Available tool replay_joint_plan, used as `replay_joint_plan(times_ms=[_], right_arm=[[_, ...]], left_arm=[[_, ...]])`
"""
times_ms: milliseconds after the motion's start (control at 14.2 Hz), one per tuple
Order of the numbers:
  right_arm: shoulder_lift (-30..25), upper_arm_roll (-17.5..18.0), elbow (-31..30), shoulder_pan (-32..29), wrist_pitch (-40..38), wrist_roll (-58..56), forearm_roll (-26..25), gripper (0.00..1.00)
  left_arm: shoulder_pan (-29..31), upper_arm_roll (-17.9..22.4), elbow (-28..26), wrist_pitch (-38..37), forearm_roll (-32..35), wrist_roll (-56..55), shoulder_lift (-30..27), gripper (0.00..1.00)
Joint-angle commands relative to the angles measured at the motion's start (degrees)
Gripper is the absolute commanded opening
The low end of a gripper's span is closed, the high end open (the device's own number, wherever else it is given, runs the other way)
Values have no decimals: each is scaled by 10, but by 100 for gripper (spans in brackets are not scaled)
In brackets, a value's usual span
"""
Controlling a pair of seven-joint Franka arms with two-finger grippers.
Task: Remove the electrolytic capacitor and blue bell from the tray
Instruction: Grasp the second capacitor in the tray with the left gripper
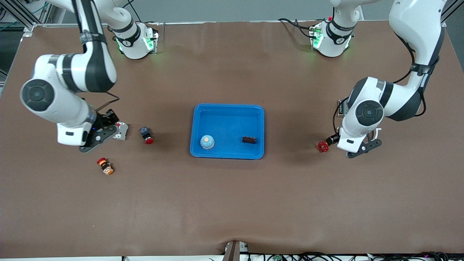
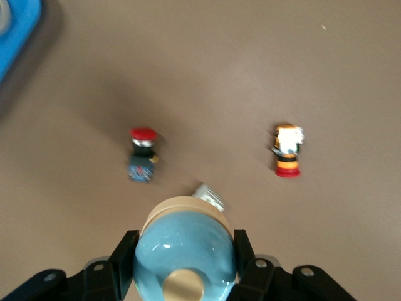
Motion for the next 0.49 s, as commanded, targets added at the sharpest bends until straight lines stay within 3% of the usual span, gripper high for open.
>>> replay_joint_plan(times_ms=[0, 422], right_arm=[[-8, 3, -14, -50, 8, -88, -1, 39], [-8, 3, -52, -141, 40, -222, 6, 39]], left_arm=[[-30, -8, 32, -14, -8, -73, 21, 100], [-148, -8, 125, -14, -25, -269, 99, 100]])
